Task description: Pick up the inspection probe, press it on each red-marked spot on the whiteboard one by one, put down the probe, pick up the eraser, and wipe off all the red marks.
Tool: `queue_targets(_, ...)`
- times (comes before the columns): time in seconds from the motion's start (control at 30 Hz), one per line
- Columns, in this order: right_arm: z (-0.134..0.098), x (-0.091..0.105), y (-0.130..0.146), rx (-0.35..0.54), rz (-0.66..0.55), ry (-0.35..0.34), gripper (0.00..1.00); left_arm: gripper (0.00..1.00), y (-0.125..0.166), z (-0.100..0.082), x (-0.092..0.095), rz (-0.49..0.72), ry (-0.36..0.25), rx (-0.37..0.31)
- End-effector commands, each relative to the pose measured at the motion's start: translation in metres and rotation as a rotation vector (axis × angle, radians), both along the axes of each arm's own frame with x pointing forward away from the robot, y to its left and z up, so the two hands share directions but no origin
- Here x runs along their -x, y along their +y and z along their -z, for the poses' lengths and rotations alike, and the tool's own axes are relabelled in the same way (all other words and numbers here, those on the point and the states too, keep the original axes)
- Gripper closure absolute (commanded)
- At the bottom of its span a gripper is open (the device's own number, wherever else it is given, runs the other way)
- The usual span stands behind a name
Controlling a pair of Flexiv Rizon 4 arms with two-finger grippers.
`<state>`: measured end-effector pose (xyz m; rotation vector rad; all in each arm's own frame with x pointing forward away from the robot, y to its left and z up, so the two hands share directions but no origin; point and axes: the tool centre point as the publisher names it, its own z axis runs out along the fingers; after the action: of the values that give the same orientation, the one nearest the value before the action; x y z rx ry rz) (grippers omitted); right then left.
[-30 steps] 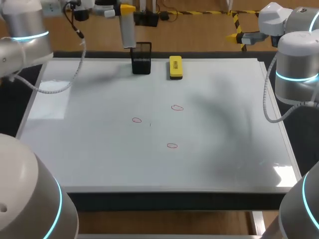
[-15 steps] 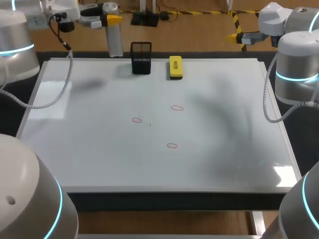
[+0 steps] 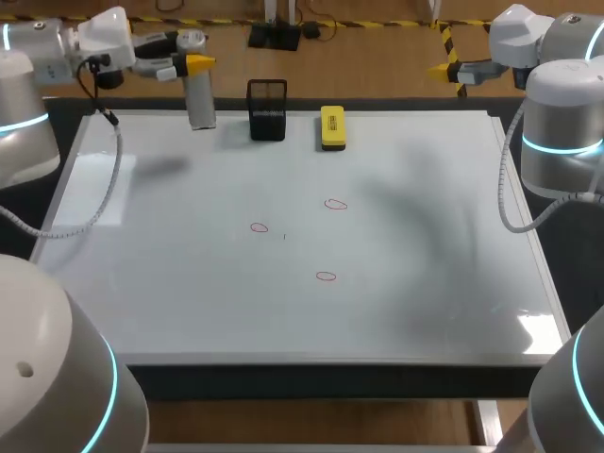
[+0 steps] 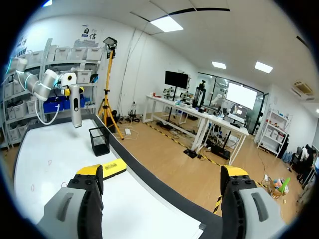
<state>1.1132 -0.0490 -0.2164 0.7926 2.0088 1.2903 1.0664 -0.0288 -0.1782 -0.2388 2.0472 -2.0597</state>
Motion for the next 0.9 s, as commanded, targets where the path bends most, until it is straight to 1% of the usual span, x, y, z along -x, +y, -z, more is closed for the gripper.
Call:
queue_targets(0.03, 0.000, -0.001, 0.000, 0.001, -0.002, 0.002, 0.00, 1.00, 0.006, 0.006, 0.006, -0.010, -0.003, 0.010)
queue_targets(0.27, 0.000, -0.001, 0.000, 0.001, -0.002, 0.002, 0.00, 1.00, 0.021, 0.020, 0.008, -0.015, 0.014, 0.012)
queue_targets(0.4, 0.000, -0.001, 0.000, 0.001, -0.002, 0.002, 0.00, 1.00, 0.026, 0.025, 0.009, -0.011, 0.024, 0.012)
queue_targets(0.57, 0.000, -0.001, 0.000, 0.001, -0.002, 0.002, 0.00, 1.00, 0.032, 0.025, 0.009, -0.015, 0.038, 0.009)
queue_targets(0.9, 0.000, -0.001, 0.000, 0.001, -0.002, 0.002, 0.00, 1.00, 0.032, 0.025, 0.009, -0.015, 0.038, 0.009)
